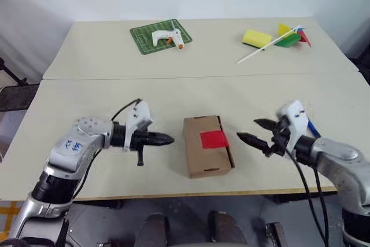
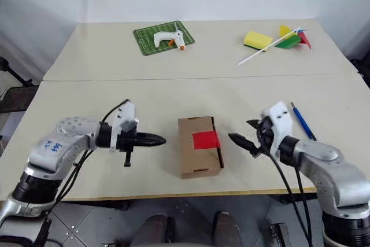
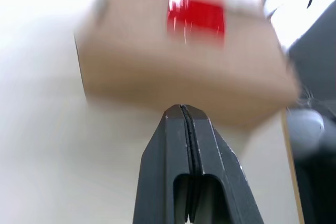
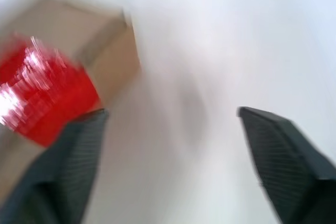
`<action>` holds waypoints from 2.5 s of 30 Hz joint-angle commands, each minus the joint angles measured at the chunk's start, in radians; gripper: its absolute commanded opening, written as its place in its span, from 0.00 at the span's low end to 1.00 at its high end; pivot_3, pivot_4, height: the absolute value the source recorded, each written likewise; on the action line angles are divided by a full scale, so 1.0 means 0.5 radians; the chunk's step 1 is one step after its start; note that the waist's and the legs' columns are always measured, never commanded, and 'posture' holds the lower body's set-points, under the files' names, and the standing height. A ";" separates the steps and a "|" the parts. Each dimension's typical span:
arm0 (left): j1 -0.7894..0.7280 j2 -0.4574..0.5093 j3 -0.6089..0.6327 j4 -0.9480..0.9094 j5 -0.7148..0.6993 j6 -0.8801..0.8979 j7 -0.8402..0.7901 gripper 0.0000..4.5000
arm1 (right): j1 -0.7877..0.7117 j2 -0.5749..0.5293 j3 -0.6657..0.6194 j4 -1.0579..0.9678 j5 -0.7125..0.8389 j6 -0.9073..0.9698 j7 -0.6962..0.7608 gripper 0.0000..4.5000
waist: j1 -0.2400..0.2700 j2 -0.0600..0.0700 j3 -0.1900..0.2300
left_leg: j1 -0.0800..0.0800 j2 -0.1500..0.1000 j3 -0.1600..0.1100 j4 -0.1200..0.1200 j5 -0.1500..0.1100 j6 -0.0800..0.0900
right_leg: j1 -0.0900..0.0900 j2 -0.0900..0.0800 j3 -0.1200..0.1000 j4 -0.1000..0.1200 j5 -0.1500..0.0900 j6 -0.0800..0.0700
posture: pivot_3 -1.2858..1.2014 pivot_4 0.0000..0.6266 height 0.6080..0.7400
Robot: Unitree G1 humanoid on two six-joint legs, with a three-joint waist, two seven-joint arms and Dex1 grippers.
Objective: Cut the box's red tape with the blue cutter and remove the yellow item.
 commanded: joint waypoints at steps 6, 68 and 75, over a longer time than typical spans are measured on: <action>-0.032 -0.301 -0.247 0.200 0.187 -0.189 0.188 0.00 | -0.076 0.129 0.139 -0.048 0.127 0.207 -0.275 0.99 | -0.018 0.000 0.000 | -0.003 0.000 0.003 -0.001 0.002 -0.004 | -0.004 0.001 0.001 0.002 0.000 0.000 | 0.52 0.24 1.00; 0.058 -0.290 -0.388 0.230 0.342 -0.217 0.330 0.00 | -0.474 -0.260 0.626 0.996 0.130 0.442 0.437 0.87 | -0.017 -0.006 -0.004 | 0.007 0.000 0.000 -0.001 -0.001 0.006 | 0.003 0.000 0.001 -0.002 -0.001 -0.002 | 0.52 0.24 1.00; 0.093 -0.241 -0.352 0.187 0.329 -0.191 0.344 0.00 | -0.612 -0.196 0.785 1.205 0.074 0.414 0.557 0.33 | -0.037 -0.006 -0.005 | 0.007 0.001 0.000 -0.001 0.000 0.006 | 0.003 0.000 0.001 -0.001 -0.001 -0.002 | 0.52 0.24 1.00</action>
